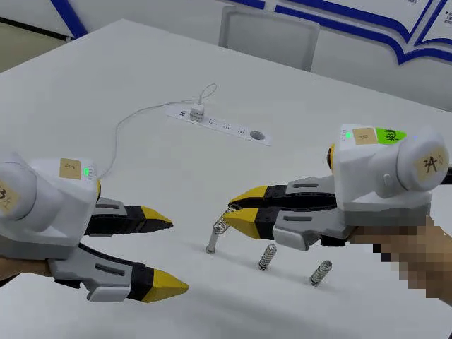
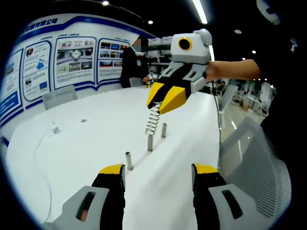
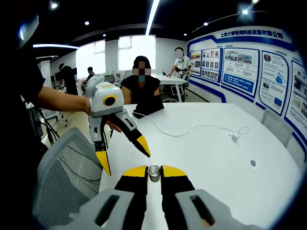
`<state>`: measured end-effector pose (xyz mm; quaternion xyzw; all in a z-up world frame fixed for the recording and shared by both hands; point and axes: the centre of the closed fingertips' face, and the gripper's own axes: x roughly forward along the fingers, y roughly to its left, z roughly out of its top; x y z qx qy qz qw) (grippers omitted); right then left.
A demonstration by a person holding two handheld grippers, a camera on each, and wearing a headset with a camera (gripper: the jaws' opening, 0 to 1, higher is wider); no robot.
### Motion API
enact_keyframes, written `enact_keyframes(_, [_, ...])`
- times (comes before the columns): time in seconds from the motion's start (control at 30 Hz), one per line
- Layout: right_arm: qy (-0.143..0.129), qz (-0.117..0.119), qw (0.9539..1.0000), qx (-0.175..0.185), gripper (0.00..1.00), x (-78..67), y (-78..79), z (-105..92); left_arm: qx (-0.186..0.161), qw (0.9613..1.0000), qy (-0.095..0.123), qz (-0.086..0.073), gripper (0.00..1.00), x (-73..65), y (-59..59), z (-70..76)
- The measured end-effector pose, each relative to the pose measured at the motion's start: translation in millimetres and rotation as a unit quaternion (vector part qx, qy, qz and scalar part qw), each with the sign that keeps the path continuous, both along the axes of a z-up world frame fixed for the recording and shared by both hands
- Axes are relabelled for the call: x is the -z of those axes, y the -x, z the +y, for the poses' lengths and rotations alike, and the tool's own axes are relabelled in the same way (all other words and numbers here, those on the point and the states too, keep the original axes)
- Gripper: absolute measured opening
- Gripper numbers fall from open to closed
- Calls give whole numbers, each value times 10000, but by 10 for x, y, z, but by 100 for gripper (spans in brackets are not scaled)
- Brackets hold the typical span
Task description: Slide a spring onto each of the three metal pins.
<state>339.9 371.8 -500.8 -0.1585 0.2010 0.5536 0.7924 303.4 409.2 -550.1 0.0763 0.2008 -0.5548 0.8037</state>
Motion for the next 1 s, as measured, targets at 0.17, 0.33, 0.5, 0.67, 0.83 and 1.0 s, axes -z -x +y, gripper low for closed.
enact_keyframes(0.17, [182,-68,9994,300,10,90,-182,-71,-94,9999,-9,36,62,19,-37,35])
enact_keyframes(0.33, [226,-28,9989,412,10,155,-299,-87,-209,9998,-67,17,65,49,-93,81])
enact_keyframes(0.5, [294,29,9984,476,10,251,-374,-74,-292,9996,-31,48,71,43,-127,107])
enact_keyframes(0.67, [372,69,9982,476,10,346,-421,-60,-344,9994,-35,77,74,56,-141,134])
enact_keyframes(0.83, [390,132,9978,526,10,410,-468,-55,-408,9991,-48,108,78,76,-147,173])
enact_keyframes(1.0, [450,159,9974,534,10,483,-501,-46,-612,9980,-100,118,88,101,-208,245])
